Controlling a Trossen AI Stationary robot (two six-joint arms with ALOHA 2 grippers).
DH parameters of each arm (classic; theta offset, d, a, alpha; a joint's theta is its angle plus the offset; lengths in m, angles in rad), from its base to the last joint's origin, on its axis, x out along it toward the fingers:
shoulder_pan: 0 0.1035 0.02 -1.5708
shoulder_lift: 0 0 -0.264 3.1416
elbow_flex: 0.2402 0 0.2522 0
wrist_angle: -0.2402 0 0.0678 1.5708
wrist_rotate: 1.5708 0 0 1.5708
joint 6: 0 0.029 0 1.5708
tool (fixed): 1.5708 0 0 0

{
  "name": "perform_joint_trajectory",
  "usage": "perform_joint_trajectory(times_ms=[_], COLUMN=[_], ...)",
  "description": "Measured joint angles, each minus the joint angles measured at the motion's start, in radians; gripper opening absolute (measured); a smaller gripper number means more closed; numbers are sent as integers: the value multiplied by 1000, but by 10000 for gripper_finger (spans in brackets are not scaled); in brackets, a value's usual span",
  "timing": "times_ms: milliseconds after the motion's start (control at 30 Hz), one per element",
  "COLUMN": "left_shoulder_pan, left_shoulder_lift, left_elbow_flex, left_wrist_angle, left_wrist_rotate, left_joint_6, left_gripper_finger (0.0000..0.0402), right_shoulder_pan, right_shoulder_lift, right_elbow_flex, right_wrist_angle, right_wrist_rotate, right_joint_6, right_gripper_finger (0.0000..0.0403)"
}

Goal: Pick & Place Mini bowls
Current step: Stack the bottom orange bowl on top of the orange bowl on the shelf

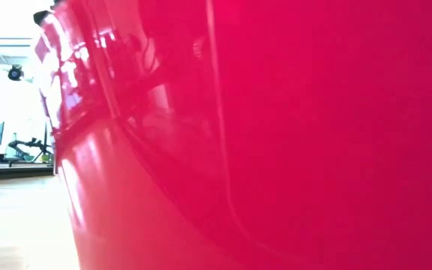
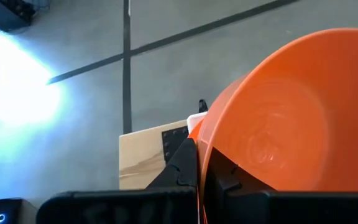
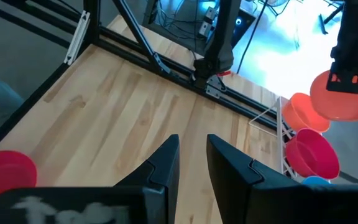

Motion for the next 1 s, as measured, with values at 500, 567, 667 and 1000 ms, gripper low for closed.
perform_joint_trajectory(times_ms=[500, 567, 667, 1000], left_shoulder_pan=[0, 0, 0, -1], left_shoulder_lift=[54, 56, 63, 79], left_elbow_flex=[-54, -64, -68, -68], left_wrist_angle=[-56, -53, -51, -57], left_wrist_rotate=[-112, -110, -109, -109], left_joint_6=[-81, -95, -116, -167], left_gripper_finger=[0, 0, 0, 0], right_shoulder_pan=[0, 0, 0, 1], right_shoulder_lift=[0, 0, 0, 0], right_elbow_flex=[0, 0, 0, 0], right_wrist_angle=[1, 1, 1, 0], right_wrist_rotate=[3, 3, 3, 3], right_joint_6=[-8, -8, -8, -8], right_gripper_finger=[79, 79, 79, 79])
